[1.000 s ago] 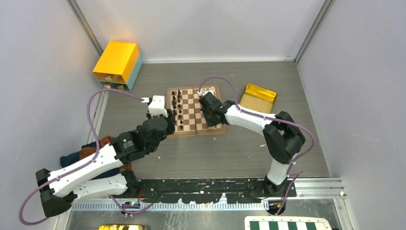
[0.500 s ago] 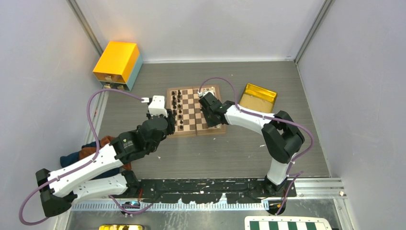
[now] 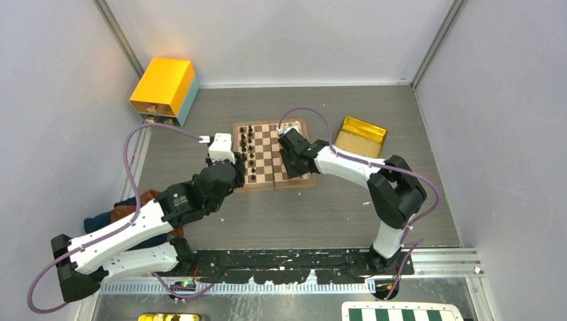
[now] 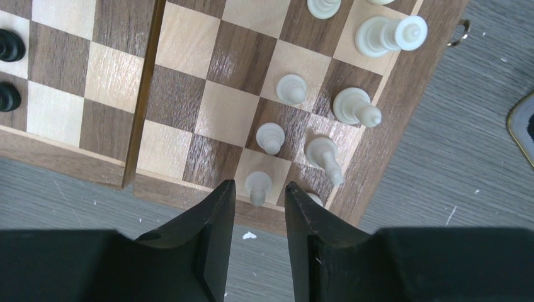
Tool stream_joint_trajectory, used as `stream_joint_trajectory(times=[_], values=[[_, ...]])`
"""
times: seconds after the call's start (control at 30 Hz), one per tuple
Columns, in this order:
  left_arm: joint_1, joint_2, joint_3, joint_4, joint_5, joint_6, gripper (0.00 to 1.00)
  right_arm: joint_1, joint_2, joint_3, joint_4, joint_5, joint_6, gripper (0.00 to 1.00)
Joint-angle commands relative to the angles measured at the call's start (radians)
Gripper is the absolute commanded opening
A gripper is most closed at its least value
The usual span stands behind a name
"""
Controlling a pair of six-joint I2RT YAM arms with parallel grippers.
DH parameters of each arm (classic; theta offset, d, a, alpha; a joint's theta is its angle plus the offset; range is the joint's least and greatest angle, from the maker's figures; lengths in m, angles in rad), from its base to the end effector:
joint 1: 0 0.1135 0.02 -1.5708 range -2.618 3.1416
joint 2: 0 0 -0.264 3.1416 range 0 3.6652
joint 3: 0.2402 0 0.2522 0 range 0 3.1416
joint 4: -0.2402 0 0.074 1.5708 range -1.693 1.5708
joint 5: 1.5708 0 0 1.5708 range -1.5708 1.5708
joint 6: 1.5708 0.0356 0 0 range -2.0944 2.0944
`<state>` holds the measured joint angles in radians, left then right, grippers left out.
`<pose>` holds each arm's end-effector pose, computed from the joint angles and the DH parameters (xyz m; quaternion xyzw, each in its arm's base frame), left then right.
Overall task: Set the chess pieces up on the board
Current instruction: Place the chess piece on the chessboard, then reset both arms
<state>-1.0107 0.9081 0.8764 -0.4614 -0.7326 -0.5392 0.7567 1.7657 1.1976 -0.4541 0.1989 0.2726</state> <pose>0.1226 -0.1507 0.3263 0.0085 0.8221 -0.1156 0.5574 0.2714 0.2466 0.1984 -0.2035 0.9364 0.0495 0.2817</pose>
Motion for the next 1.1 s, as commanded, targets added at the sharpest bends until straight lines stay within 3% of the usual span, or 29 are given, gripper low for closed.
stream_joint_trajectory(times=[0.0,0.07,0.2,0.33,0.47,0.67,1.07], values=[[-0.003,-0.005,0.063,0.027,-0.028,0.024,0.39,-0.002,-0.115,0.076,-0.059,0.004,0.004,0.41],[-0.002,-0.006,0.077,0.032,-0.081,0.054,0.41,-0.003,-0.168,0.101,-0.089,0.014,0.004,0.43],[0.061,0.005,0.076,0.118,-0.132,0.151,0.44,-0.021,-0.274,0.150,-0.137,0.146,-0.022,0.60],[0.260,0.031,0.069,0.144,-0.002,0.176,0.44,-0.074,-0.327,0.178,-0.159,0.307,-0.057,0.86],[0.443,0.052,0.015,0.207,0.110,0.186,0.45,-0.213,-0.386,0.133,-0.134,0.346,-0.024,0.98],[0.578,0.125,-0.053,0.339,0.175,0.217,0.53,-0.325,-0.425,0.036,-0.030,0.405,-0.004,1.00],[0.643,0.180,-0.175,0.517,0.228,0.292,0.79,-0.378,-0.503,-0.126,0.160,0.455,-0.076,1.00]])
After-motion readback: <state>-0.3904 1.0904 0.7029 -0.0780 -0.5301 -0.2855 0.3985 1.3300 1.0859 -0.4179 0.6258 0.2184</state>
